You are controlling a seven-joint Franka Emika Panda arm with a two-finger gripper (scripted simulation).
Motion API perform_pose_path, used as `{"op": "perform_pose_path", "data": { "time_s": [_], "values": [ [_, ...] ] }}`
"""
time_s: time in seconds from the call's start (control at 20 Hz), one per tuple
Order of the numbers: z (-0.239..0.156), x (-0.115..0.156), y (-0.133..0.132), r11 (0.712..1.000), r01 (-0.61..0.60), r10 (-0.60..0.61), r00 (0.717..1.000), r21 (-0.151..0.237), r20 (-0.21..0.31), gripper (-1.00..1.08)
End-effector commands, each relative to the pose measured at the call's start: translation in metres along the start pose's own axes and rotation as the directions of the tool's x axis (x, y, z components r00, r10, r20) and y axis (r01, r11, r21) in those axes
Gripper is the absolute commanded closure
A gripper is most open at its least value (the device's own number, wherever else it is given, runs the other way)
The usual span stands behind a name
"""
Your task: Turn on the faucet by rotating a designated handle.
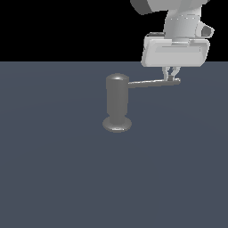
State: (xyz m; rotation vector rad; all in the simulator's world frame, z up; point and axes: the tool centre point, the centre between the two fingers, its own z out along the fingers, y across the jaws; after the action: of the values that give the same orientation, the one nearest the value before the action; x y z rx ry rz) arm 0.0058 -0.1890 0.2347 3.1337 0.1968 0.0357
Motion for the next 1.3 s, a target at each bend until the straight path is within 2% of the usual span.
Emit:
{"op": "perform_pose_path", "data": {
  "time_s": [0.0,0.85,0.9,0.95,1.25],
  "values": [
    [0.010,0.001,0.011,1.000,-0.011,0.011,1.000,0.001,0.014,1.08],
    [0.014,0.034,0.045,1.000,-0.022,0.022,1.000,0.002,0.022,1.08],
    [0.014,0.034,0.045,1.000,-0.022,0.022,1.000,0.002,0.022,1.08],
    [0.002,0.043,0.028,1.000,0.003,-0.003,1.000,0.005,0.003,1.08],
    [0.003,0.060,0.027,1.000,0.000,0.000,1.000,0.005,0.004,1.08]
  ]
}}
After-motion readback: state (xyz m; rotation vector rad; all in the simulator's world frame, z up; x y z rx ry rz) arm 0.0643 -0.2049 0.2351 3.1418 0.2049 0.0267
